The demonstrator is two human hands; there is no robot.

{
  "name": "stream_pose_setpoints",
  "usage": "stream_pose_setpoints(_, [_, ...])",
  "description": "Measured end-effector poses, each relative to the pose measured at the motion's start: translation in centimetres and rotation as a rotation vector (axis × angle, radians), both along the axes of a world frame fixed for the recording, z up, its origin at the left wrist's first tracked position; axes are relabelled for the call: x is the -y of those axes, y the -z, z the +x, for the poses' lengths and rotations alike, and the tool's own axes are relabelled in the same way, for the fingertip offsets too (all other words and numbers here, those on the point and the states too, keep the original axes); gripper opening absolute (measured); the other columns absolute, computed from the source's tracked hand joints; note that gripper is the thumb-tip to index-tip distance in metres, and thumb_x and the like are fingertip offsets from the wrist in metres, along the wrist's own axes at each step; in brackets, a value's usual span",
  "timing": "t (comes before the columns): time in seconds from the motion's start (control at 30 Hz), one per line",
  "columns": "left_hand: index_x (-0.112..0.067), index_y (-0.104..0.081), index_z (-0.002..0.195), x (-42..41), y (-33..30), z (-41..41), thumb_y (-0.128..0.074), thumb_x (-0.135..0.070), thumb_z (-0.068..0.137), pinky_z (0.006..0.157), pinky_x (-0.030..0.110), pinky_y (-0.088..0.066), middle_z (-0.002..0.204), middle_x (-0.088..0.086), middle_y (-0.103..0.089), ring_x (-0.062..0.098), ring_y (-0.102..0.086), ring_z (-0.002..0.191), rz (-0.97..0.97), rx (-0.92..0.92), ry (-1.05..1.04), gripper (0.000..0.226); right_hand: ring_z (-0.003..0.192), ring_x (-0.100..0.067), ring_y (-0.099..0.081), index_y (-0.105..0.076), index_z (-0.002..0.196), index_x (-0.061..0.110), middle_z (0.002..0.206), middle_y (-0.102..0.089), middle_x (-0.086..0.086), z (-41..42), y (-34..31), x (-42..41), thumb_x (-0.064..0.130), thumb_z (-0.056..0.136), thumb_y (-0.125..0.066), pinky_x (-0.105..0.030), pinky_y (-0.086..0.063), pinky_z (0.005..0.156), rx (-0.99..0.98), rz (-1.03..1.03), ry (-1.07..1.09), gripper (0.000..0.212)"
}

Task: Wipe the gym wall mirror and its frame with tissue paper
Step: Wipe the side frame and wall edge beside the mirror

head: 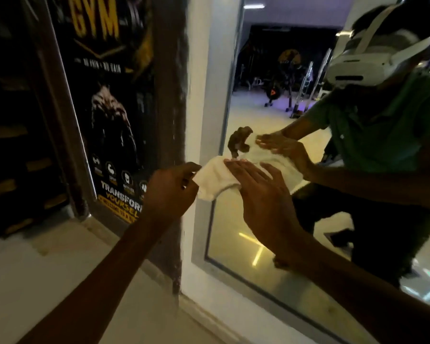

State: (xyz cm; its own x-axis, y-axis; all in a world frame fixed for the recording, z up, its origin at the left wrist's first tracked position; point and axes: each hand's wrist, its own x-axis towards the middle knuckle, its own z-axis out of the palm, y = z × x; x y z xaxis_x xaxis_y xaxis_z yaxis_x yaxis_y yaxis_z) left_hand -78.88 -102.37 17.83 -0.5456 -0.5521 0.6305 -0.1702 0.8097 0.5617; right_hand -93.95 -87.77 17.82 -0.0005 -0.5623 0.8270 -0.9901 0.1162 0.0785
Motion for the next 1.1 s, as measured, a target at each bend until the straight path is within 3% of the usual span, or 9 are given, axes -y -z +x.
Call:
stream_pose_setpoints(0.13, [-0.019,-0.076,0.105,0.6,-18.2,0.4,-0.055,-0.041,0.094,0.065,0.006,-0.052,0.086,-0.005,-0.075,0.0,-0.07,0.072,0.049,-0.119,0.111,0.032,0.104,-0.03,-0.074,-0.063,0.136,0.0,0.12,-0.075,-0.017,1.7,-20.2,0.5,0.052,0.108,-0.033,-0.046,-0.055,0.096,0.201,-0.09,-0.068,0.067])
stream_pose_setpoints(0.33, [-0.036,-0.066,0.103,2.0,-41.6,1.0,-0.057,-0.022,0.105,0.074,0.017,-0.059,0.089,-0.011,-0.073,-0.007,-0.07,0.079,0.059,-0.227,0.219,0.016,0.089,-0.032,-0.077,-0.07,0.13,0.002,0.108,-0.078,-0.015,2.3,-44.7,-0.1,0.022,0.095,-0.056,-0.036,-0.044,0.084,0.002,-0.26,0.08,0.042])
stream_pose_setpoints(0.4, [-0.041,-0.067,0.103,2.2,-49.2,1.0,-0.056,-0.033,0.1,0.077,0.025,-0.061,0.089,-0.011,-0.074,0.002,-0.073,0.082,0.013,-0.245,0.228,0.014,0.083,-0.029,-0.078,-0.073,0.121,0.003,0.099,-0.08,-0.012,2.1,-52.0,-0.4,0.023,0.095,-0.058,-0.033,-0.041,0.079,-0.147,-0.348,0.155,0.037])
stream_pose_setpoints(0.5, [-0.021,-0.072,0.116,2.5,-58.6,0.3,-0.059,-0.021,0.105,0.088,0.037,-0.061,0.1,0.003,-0.076,0.013,-0.074,0.089,-0.033,-0.244,0.231,0.018,0.086,-0.029,-0.075,-0.071,0.125,0.002,0.102,-0.078,-0.016,1.8,-61.7,-0.7,0.038,0.098,-0.044,-0.04,-0.053,0.084,-0.059,-0.302,0.053,0.053])
stream_pose_setpoints(0.63, [-0.018,-0.069,0.124,2.9,-68.5,-1.0,-0.055,-0.025,0.105,0.09,0.041,-0.06,0.107,0.005,-0.074,0.017,-0.072,0.092,-0.116,-0.231,0.205,0.025,0.085,0.015,-0.056,-0.061,0.139,0.003,0.106,-0.064,0.004,1.3,-72.5,-1.4,0.032,0.105,-0.056,-0.021,-0.053,0.082,0.098,-0.304,-0.05,0.045])
stream_pose_setpoints(0.7, [-0.017,-0.07,0.123,3.3,-72.1,-1.9,-0.054,-0.025,0.106,0.087,0.039,-0.06,0.107,0.004,-0.073,0.018,-0.072,0.09,-0.157,-0.261,0.193,0.024,0.091,0.013,-0.054,-0.056,0.147,0.011,0.115,-0.064,0.009,1.3,-77.4,-1.5,0.026,0.107,-0.055,-0.007,-0.046,0.085,-0.022,-0.392,0.015,0.042])
stream_pose_setpoints(0.8, [-0.014,-0.069,0.122,3.7,-76.7,-3.4,-0.054,-0.02,0.106,0.076,0.019,-0.051,0.105,0.0,-0.068,0.01,-0.067,0.085,-0.21,-0.29,0.175,0.023,0.123,-0.029,-0.065,-0.051,0.151,0.009,0.143,-0.063,-0.015,-0.5,-84.8,-0.6,0.018,0.101,-0.061,-0.039,-0.051,0.105,-0.46,-0.628,0.157,0.052])
stream_pose_setpoints(0.87, [-0.017,-0.07,0.118,3.6,-79.5,-4.4,-0.055,-0.018,0.106,0.071,0.013,-0.048,0.1,-0.003,-0.068,0.01,-0.067,0.083,-0.255,-0.33,0.163,0.019,0.14,-0.036,-0.053,-0.045,0.155,0.007,0.154,-0.053,-0.019,-2.7,-90.4,0.5,0.016,0.098,-0.066,-0.053,-0.043,0.112,-0.693,-0.782,0.372,0.061])
stream_pose_setpoints(1.1, [-0.006,-0.071,0.121,4.0,-86.8,-6.8,-0.057,-0.015,0.104,0.064,-0.002,-0.036,0.103,0.009,-0.076,0.018,-0.067,0.082,-0.543,-0.392,-0.019,0.024,0.158,-0.037,-0.023,-0.023,0.165,0.011,0.169,-0.026,-0.021,-9.9,-97.1,6.0,0.024,0.102,-0.055,-0.058,-0.011,0.128,-0.578,-0.439,0.655,0.072])
